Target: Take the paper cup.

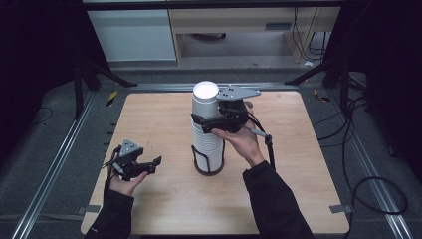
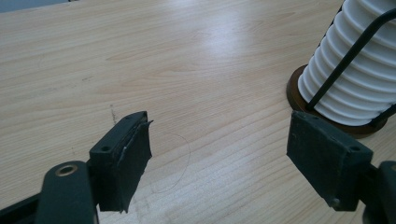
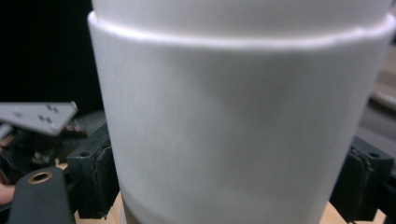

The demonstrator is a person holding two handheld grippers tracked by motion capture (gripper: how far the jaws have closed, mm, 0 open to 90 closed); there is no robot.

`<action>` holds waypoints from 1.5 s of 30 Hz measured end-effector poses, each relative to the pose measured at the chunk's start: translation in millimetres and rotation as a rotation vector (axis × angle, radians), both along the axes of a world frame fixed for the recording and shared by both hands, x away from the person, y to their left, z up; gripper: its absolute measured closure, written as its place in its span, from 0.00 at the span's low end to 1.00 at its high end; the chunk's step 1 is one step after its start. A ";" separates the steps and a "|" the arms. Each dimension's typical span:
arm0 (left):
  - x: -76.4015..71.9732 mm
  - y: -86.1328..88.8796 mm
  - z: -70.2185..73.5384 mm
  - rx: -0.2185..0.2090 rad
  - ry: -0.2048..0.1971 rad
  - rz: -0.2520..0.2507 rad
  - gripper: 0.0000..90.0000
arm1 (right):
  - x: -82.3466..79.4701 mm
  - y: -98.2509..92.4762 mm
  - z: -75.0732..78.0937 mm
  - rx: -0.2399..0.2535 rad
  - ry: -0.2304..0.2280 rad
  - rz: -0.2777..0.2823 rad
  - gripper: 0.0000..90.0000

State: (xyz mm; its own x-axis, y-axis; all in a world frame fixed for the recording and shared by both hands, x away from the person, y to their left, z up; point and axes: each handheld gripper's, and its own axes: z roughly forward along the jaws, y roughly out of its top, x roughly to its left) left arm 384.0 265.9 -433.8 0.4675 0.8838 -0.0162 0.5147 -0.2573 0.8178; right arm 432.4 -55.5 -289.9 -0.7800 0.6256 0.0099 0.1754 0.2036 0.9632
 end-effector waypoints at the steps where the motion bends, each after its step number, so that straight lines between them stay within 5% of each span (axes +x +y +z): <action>1: 0.1 0.0 0.0 -0.001 0.001 -0.002 0.23 | -1.1 -0.9 3.3 0.012 -0.004 0.004 0.15; 30: -0.7 -0.3 1.0 -0.018 0.006 -0.012 0.23 | -13.0 -6.1 57.7 0.021 -0.103 0.003 0.18; 45: -1.3 -0.9 1.4 -0.017 0.006 -0.018 0.23 | -24.2 -33.1 78.1 0.024 -0.156 -0.038 0.18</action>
